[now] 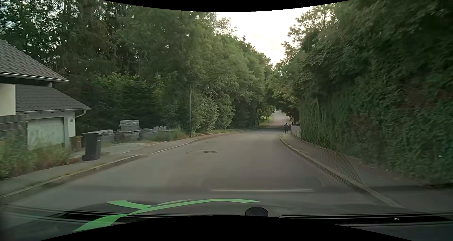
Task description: Follow the waypoints while adhering to traffic rules and regulations
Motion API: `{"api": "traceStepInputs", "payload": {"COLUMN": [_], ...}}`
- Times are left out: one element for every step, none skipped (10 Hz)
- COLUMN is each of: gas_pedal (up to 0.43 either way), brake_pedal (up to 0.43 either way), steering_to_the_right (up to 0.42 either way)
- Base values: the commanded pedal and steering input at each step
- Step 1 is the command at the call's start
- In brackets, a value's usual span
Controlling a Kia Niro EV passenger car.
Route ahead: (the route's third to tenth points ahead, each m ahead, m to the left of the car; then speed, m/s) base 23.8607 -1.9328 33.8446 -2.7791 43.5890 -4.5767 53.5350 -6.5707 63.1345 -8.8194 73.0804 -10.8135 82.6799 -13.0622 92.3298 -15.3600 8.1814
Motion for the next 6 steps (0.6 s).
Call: {"api": "traceStepInputs", "payload": {"gas_pedal": [0.079,0.059,0.059,0.047,0.047,0.047], "brake_pedal": [0.000,0.000,0.000,0.000,0.000,0.000], "steering_to_the_right": [0.035,0.034,0.033,0.031,0.028,0.028]}}
